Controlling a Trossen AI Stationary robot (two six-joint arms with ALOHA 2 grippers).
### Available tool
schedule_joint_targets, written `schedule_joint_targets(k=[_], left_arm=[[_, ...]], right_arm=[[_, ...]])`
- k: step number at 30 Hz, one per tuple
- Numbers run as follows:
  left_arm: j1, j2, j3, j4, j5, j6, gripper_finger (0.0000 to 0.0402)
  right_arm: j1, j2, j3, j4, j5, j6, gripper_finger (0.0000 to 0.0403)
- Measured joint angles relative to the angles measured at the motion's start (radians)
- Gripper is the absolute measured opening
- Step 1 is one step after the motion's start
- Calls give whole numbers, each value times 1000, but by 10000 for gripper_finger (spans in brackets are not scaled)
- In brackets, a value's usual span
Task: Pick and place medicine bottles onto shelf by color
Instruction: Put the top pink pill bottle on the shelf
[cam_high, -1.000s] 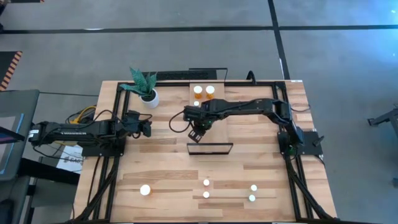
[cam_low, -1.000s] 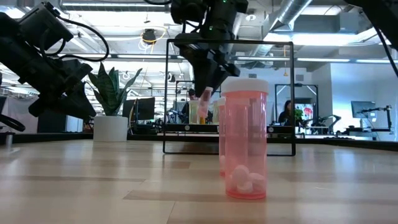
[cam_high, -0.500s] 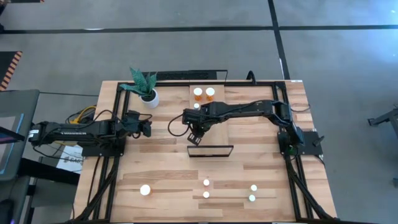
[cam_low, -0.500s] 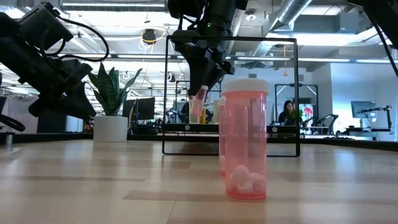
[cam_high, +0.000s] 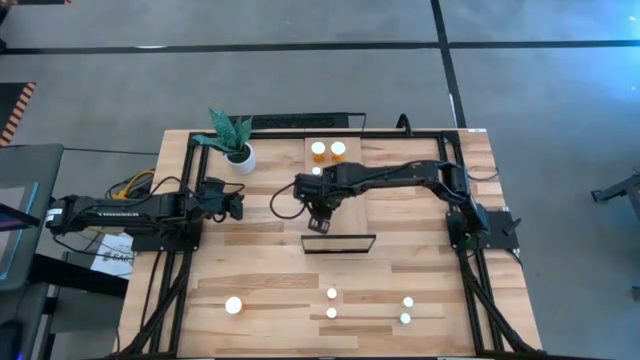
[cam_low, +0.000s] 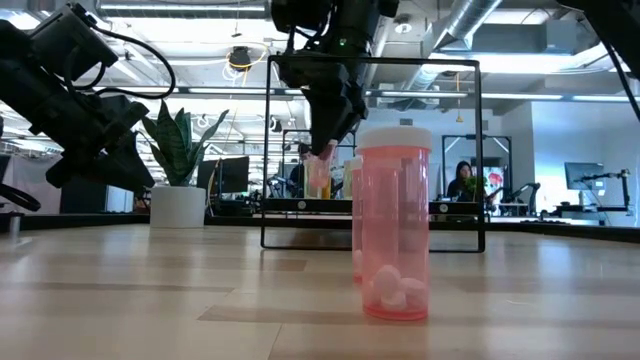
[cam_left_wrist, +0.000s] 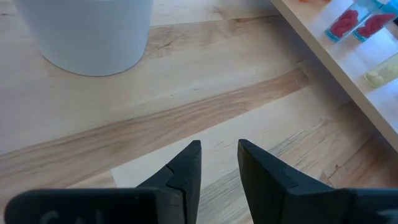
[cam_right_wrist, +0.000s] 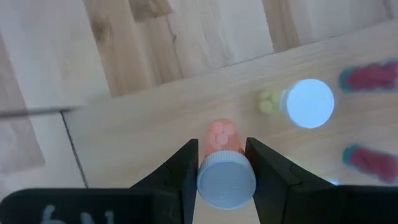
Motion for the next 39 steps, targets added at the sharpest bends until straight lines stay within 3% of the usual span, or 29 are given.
schedule_joint_targets(k=[4, 8, 31, 39], left_arm=[[0, 0, 0, 0, 0, 0, 91], [0, 0, 0, 0, 0, 0, 91], [0, 0, 0, 0, 0, 0, 91], [0, 0, 0, 0, 0, 0, 91]], right_arm=[[-3, 0, 0, -16, -1, -66, 138], [-10, 0, 0, -24, -2, -31, 138], [-26, 0, 0, -53, -4, 645, 138], [-25, 0, 0, -67, -108, 872, 139]])
